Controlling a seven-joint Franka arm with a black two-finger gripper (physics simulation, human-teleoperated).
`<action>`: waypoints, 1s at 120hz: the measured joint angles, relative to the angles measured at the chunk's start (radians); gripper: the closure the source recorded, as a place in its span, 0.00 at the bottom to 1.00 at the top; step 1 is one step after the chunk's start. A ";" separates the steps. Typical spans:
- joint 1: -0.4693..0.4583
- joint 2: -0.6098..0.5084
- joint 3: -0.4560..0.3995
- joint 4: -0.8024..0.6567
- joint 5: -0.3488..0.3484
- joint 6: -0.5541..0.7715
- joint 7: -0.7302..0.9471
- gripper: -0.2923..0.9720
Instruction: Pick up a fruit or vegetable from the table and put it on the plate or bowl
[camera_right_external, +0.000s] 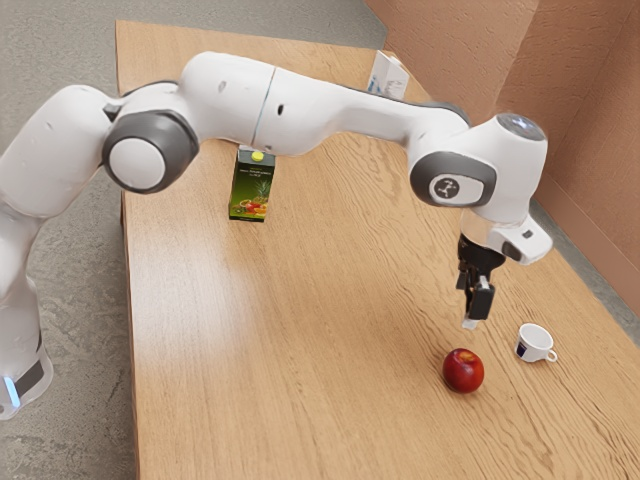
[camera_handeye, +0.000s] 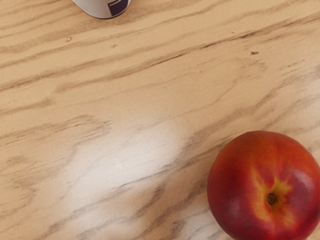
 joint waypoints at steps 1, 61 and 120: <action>0.000 0.001 0.000 0.000 0.000 0.001 0.003 0.23; -0.063 0.029 0.039 0.001 -0.001 0.032 0.116 0.23; -0.086 0.040 0.039 -0.034 -0.004 0.075 0.164 0.23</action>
